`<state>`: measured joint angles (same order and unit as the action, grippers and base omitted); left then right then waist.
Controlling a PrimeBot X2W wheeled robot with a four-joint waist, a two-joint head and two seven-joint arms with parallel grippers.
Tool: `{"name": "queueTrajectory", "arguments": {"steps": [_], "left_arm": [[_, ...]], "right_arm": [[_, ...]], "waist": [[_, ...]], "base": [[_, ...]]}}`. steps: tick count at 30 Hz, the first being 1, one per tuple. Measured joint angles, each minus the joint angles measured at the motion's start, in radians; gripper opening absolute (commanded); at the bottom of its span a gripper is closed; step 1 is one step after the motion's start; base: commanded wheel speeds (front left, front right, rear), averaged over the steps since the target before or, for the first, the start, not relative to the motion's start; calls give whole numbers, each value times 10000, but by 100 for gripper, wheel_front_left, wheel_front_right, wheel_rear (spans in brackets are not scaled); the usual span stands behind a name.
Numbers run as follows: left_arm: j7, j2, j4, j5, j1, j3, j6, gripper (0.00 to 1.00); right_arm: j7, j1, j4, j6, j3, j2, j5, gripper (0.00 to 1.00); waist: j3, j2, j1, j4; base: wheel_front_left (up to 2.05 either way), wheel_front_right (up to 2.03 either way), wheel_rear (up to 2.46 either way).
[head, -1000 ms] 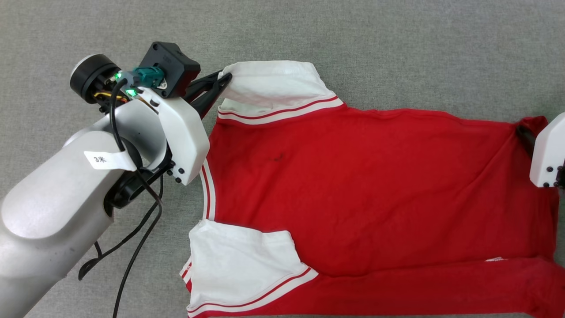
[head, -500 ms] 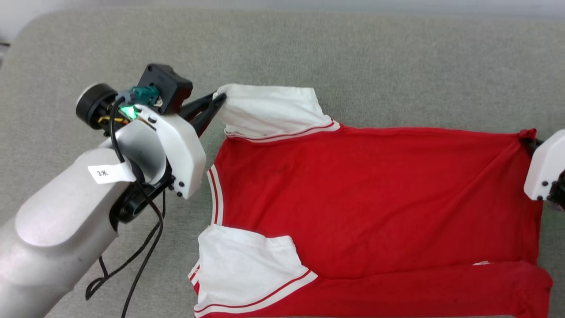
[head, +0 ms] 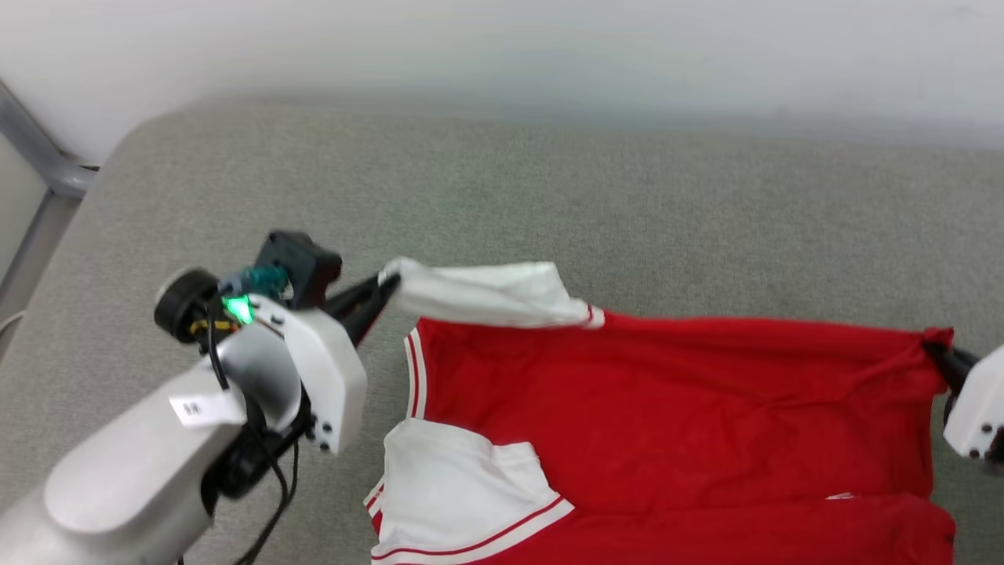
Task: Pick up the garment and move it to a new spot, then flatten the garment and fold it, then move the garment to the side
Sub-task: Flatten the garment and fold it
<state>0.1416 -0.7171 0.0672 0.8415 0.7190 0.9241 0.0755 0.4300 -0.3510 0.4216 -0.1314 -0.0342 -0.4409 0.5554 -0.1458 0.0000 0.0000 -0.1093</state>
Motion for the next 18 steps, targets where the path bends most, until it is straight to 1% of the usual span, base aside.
{"name": "queueTrajectory", "arguments": {"steps": [3,7,11,14,18], "left_arm": [[-35,-167,-374,98,-582,102,259,0],[-190,-462,-859,332,-1553,171,719,0],[-263,-736,-1333,579,-2562,410,1026,0],[-291,-961,-1467,709,-3118,573,1149,0],[-259,-1034,-1373,738,-3656,915,1179,0]], "right_arm": [[-25,704,-385,2,-13,-38,378,0],[-23,1629,-1041,2,121,-132,828,0],[65,2480,-1557,4,146,-324,1122,0],[188,3022,-1908,4,151,-464,1390,0],[462,3689,-2313,4,328,-779,1666,0]], "waist": [[266,0,-1,-103],[491,0,-1,-190],[578,0,-1,-237],[623,0,0,-267],[632,0,-1,-249]], "base": [[0,0,0],[0,0,0],[0,0,0],[0,0,0],[0,0,0]]}}
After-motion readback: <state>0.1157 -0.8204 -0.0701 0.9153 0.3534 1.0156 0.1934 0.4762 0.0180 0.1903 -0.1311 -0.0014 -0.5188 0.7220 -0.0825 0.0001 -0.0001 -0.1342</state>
